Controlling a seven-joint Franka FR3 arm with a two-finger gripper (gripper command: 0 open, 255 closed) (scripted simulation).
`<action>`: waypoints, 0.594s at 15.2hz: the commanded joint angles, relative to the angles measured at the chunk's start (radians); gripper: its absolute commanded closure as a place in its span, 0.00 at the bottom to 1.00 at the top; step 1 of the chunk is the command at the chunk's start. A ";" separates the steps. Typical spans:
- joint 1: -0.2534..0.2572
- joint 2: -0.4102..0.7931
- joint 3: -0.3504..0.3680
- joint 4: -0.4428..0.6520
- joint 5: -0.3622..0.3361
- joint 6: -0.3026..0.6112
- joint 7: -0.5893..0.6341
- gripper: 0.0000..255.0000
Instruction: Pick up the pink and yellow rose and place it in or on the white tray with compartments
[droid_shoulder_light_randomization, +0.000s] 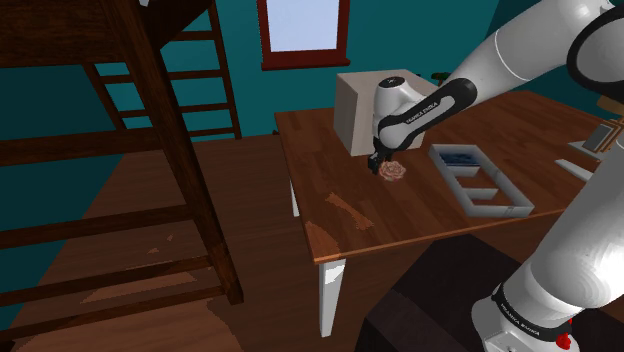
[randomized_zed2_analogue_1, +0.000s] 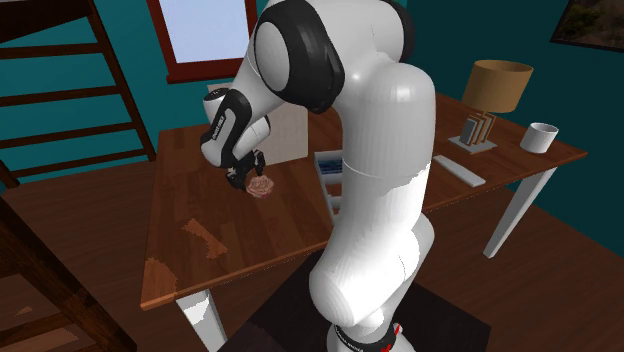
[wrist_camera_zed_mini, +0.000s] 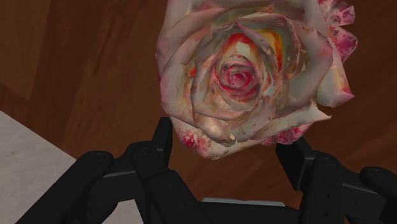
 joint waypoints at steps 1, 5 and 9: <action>0.000 0.001 0.000 -0.002 0.000 -0.001 0.000 1.00; 0.000 0.001 0.000 -0.001 0.000 -0.001 0.000 1.00; 0.001 -0.037 0.003 0.012 0.016 -0.052 -0.018 1.00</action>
